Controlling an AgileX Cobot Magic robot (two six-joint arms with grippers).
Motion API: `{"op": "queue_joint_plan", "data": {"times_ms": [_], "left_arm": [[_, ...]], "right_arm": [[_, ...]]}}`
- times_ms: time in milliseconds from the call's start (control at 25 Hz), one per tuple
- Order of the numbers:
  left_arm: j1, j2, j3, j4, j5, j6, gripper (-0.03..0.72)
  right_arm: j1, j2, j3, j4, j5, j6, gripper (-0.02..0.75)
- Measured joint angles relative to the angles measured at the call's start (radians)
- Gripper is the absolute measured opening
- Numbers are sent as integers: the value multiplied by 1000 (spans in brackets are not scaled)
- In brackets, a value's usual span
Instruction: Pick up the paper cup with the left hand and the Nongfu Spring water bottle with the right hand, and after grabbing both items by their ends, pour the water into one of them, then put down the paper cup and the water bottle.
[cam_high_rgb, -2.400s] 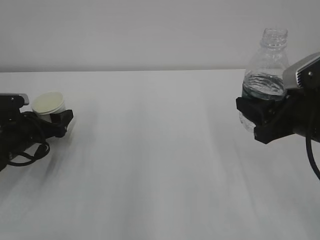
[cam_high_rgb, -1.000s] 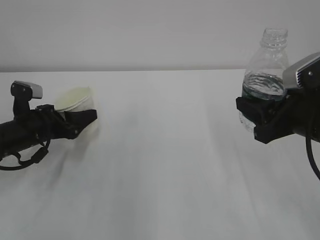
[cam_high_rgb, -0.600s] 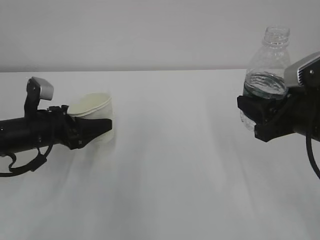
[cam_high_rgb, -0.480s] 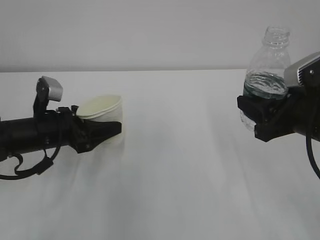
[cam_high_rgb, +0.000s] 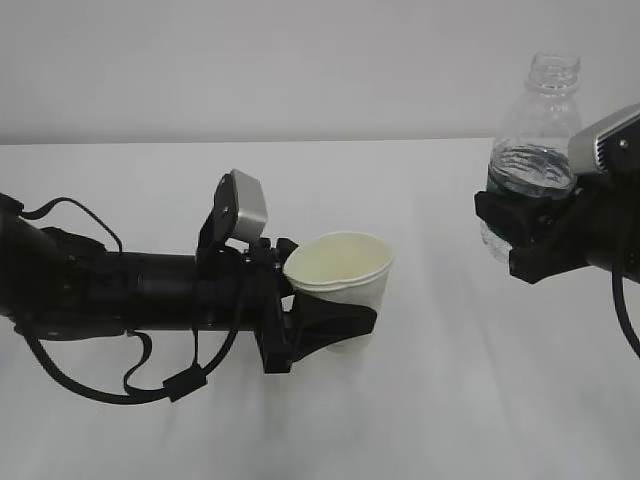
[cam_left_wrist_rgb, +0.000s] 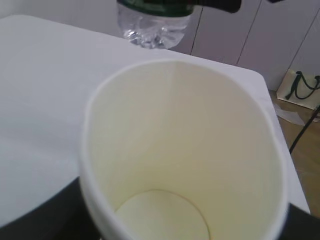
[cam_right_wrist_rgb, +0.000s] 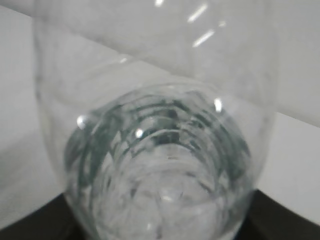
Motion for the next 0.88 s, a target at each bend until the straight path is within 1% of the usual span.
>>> {"op": "queue_joint_plan", "data": {"times_ms": [160,440,800,880], "left_arm": [[-41,0,-52,0,28,-2,477],[-82,0,-129,-6,76,-12,476],[-130,0,-133,-6,107,-12,476],[-155,0,-133,-6,108,-12,476]], "right_arm": [[0,-11,0,-2,51,0,421],[0,-95,0,-4,150,0,421],[0,-126,0,-45,174,0,421],[0,-126,0,-47,174,0,421]]}}
